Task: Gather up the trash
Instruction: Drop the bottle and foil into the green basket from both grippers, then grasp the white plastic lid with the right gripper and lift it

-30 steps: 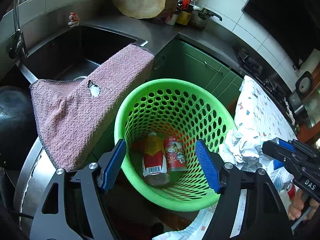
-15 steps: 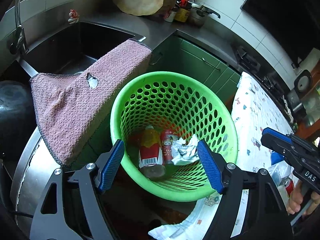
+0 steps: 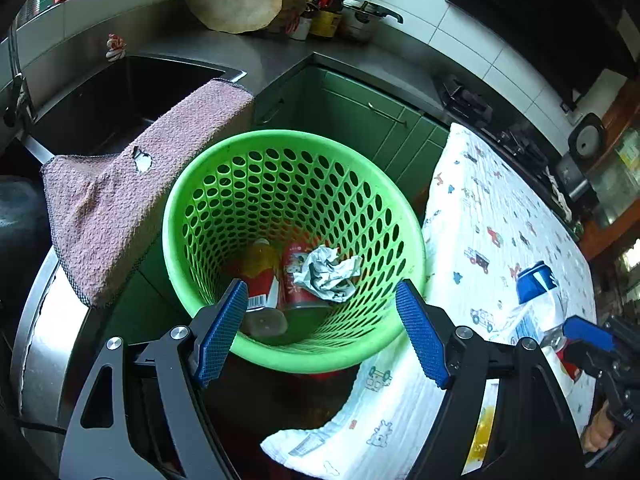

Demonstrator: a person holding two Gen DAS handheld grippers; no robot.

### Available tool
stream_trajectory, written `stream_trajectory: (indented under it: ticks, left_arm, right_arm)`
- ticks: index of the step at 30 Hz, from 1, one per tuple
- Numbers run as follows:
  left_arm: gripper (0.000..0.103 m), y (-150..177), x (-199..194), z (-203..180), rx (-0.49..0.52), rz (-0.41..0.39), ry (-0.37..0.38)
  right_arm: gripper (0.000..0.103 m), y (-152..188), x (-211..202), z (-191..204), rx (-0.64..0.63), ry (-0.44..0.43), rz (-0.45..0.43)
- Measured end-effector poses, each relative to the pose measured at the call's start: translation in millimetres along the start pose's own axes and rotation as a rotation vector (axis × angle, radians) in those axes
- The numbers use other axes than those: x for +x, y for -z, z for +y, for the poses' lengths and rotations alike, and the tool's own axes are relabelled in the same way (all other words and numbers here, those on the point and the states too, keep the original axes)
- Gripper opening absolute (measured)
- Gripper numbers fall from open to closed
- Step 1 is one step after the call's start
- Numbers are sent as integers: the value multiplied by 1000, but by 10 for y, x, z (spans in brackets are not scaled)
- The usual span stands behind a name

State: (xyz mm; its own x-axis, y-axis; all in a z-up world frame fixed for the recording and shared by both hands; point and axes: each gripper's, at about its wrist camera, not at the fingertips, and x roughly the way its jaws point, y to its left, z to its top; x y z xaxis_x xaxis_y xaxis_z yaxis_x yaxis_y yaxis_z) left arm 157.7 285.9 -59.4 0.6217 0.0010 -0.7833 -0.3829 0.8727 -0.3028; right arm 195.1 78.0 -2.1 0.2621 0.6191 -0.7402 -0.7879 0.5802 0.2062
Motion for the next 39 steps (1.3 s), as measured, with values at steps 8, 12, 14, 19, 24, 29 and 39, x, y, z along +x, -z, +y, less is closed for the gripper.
stream_trajectory:
  ticks: [8, 12, 14, 19, 24, 29, 39]
  left_arm:
    - [76, 272, -78, -265, 29, 19, 10]
    - [76, 414, -122, -393, 41, 24, 26]
    - [76, 475, -135, -447, 49, 28, 28]
    - [76, 617, -155, -542, 52, 39, 32]
    - [76, 712, -178, -612, 53, 43, 33]
    - [76, 787, -217, -708, 66, 45, 40]
    - [76, 893, -286, -911, 120, 45, 58]
  right_arm:
    - [24, 627, -331, 34, -7, 22, 14]
    - [24, 933, -451, 35, 11, 22, 31]
    - [24, 1094, -493, 50, 1, 30, 43]
    - [24, 1377, -542, 26, 2, 46, 69]
    - [24, 1524, -613, 18, 6, 49, 70]
    - [95, 1566, -710, 16, 4, 39, 29]
    - [95, 1556, -766, -4, -42, 77, 13]
